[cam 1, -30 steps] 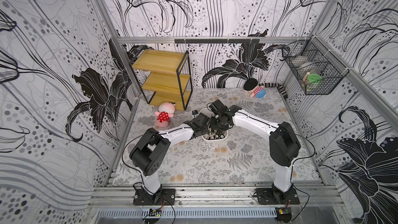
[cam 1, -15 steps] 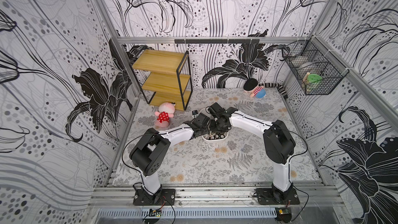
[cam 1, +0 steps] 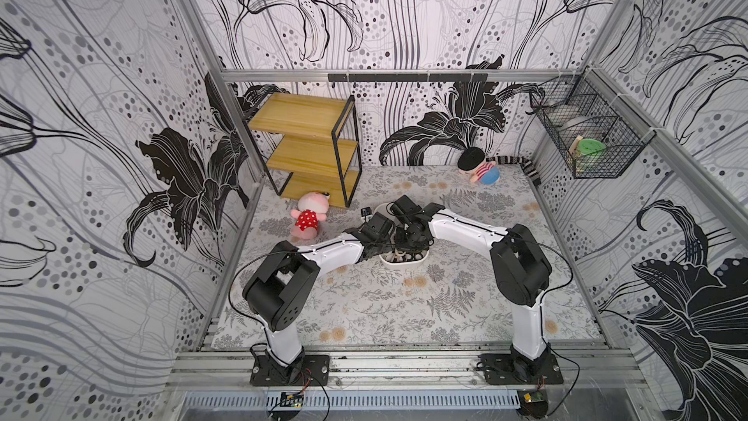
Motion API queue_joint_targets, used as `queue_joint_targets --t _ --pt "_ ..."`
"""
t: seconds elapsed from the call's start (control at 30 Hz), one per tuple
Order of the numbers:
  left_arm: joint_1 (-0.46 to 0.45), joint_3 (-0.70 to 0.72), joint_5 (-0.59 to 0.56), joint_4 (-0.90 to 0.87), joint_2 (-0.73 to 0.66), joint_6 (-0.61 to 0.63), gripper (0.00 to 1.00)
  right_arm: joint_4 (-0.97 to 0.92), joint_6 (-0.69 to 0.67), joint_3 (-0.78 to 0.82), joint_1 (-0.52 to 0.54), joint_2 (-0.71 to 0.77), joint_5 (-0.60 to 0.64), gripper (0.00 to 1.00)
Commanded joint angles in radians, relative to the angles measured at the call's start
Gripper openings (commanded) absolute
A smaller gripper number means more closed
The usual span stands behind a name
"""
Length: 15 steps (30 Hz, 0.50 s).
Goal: Take the scissors out of the storage box
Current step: Pick up the storage box at the center of the board.
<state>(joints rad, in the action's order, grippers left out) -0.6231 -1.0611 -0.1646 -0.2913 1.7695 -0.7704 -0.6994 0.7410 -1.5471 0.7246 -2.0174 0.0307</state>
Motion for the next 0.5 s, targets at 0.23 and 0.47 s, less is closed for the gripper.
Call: queue_joint_targets --t 0.23,0.47 --pt "0.009 0.029 -0.003 0.019 -0.025 -0.010 0.00 0.054 -0.045 0.056 0.002 0.116 -0.010 0.00" --pt "0.066 0.032 0.022 0.019 -0.030 0.006 0.00 0.013 -0.098 0.007 0.001 0.163 0.015 0.00"
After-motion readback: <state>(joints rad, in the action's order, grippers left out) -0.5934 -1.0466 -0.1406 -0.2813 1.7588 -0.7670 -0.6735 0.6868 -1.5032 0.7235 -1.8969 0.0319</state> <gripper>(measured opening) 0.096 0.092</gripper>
